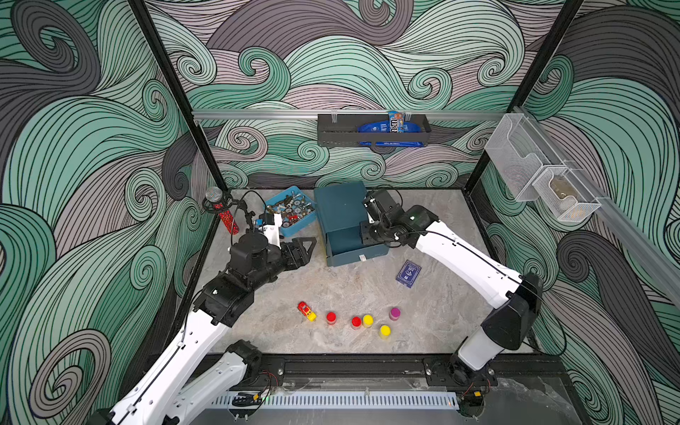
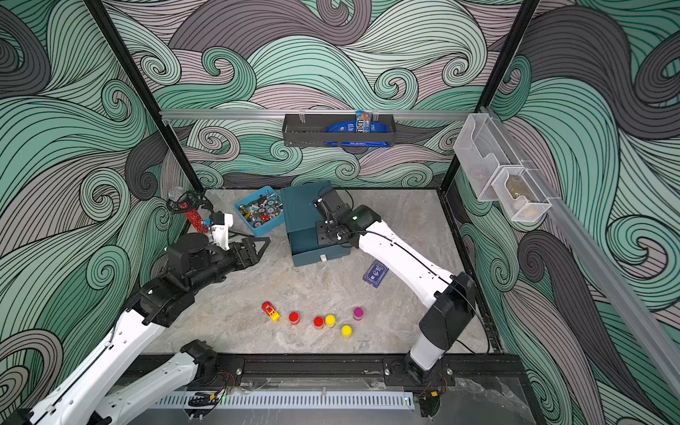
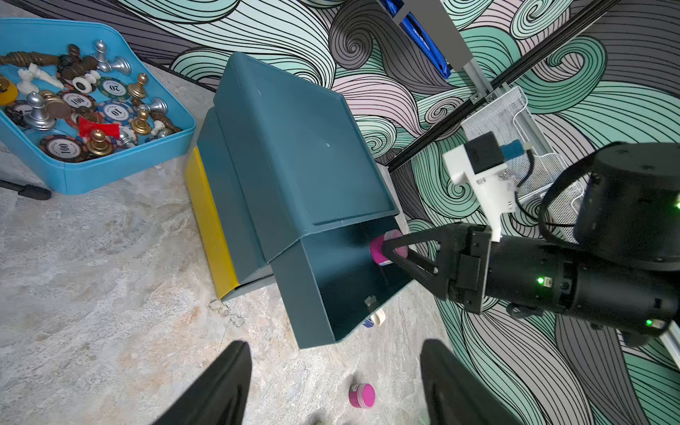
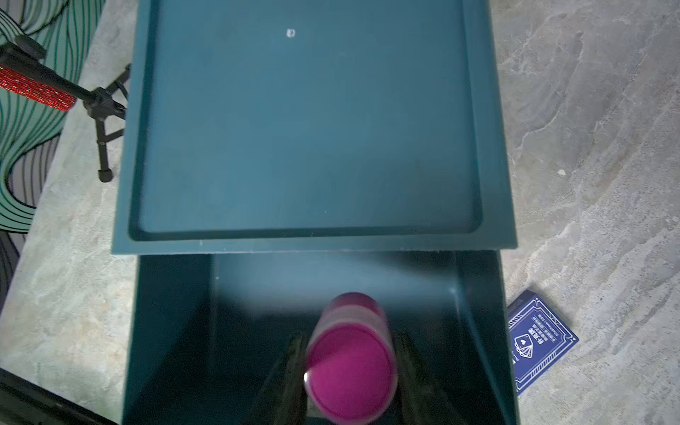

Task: Put the paint cans in the drawer according to color
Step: Place the paint can in the drawer.

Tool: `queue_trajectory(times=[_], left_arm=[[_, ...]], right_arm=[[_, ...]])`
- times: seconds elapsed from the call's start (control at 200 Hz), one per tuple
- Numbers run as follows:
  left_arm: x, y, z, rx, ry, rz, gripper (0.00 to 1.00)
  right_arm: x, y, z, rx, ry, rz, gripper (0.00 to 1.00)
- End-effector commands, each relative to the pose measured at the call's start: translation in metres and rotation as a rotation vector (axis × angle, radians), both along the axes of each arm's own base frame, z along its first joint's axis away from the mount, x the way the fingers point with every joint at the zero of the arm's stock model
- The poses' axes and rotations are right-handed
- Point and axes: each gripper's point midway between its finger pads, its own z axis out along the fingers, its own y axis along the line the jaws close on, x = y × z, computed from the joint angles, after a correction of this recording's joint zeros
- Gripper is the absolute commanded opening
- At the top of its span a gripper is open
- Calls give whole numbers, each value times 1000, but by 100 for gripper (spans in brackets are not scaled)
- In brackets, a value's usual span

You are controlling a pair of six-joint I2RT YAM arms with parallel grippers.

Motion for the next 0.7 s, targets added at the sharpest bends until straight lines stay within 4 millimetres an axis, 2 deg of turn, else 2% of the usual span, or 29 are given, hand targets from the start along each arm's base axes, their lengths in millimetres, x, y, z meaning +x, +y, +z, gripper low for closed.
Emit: queue_trajectory(times=[0.0,0.115,0.29,0.34,0.455,0.515,0.58,0.695], left_arm=[[-3,2,24,-17,-58,4,76],[-3,2,25,-16,-61,2,76],[-3,3,26,-12,-65,2,76],[-3,3,25,-9,-65,3,76],[-2,2,24,-13,-63,0,76],[-2,1,24,-12,-61,-1,76],[-1,1,25,-11,-62,-1,77],[-1,1,25,-11,-62,-1,77]], right_arm=[[10,-7,-16,-65,17,-15,9],[14,-11,-23,-76,30,-32,10],[9,-20,-37,-100,59,-53,16],[9,-24,-40,-108,63,-60,23],[13,-23,-40,-111,62,-60,49],[15,-22,-36,-104,55,-57,61],[17,-20,-28,-90,36,-55,67],[20,-18,7,-35,-35,-60,72]])
